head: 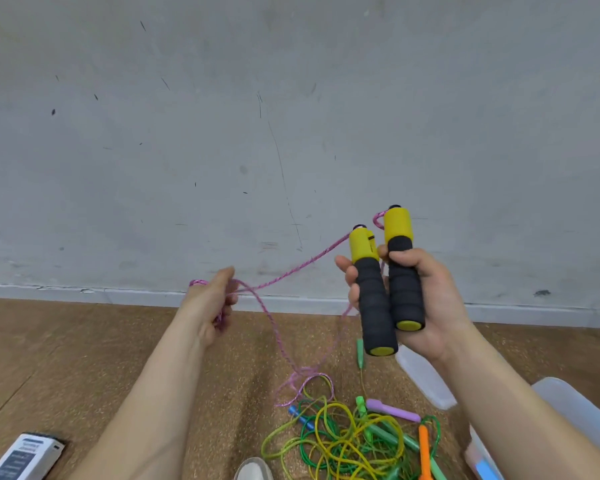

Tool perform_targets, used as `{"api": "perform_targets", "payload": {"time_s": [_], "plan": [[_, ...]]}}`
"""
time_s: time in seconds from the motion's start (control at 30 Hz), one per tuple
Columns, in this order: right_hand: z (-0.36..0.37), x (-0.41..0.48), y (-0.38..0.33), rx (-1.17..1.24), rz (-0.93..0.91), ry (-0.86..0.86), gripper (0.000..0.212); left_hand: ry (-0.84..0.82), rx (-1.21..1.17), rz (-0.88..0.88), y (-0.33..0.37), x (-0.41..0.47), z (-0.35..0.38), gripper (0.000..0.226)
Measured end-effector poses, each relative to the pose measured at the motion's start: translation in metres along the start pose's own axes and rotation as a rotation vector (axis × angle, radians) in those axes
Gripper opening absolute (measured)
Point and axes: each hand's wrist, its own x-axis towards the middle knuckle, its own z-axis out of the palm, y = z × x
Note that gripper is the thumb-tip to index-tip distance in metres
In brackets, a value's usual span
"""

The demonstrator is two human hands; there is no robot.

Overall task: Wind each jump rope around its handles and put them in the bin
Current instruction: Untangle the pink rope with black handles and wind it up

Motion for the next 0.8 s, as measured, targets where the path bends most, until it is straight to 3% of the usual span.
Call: {"api": "perform_targets", "payload": {"time_s": [0.07,0.17,0.2,0.23,0.33,0.4,0.53,0.63,0.8], "plan": [[-0.003,0.002,0.001,-0.017,-0.005,0.034,0.016,-0.026,0.169,-0.016,-0.008,0.002,-0.007,0.039],[-0.003,0.003,0.005,-0.076,0.017,0.047,0.019,-0.05,1.006,0.159,-0.019,-0.005,-0.004,0.046],[-0.003,0.004,0.006,-0.108,0.033,0.056,0.024,-0.041,1.107,0.267,-0.016,-0.011,0.004,0.046],[-0.004,0.004,0.008,-0.14,0.054,0.064,0.029,-0.094,1.058,0.349,-0.014,-0.018,0.012,0.046],[-0.003,0.007,0.017,-0.292,0.104,0.062,0.038,-0.425,0.372,0.277,0.001,-0.059,0.047,0.05],[-0.001,0.009,0.024,-0.382,0.091,0.054,0.034,-0.551,0.246,0.261,0.003,-0.076,0.063,0.048],[0.003,0.007,0.029,-0.428,0.141,0.014,0.054,-0.453,0.036,0.281,0.001,-0.08,0.077,0.032],[0.003,0.004,0.03,-0.481,0.171,0.011,0.048,-0.369,-0.096,0.3,0.007,-0.083,0.079,0.027],[0.002,0.003,0.033,-0.668,0.131,0.093,0.038,-0.348,0.038,0.335,0.003,-0.076,0.075,0.021]]}}
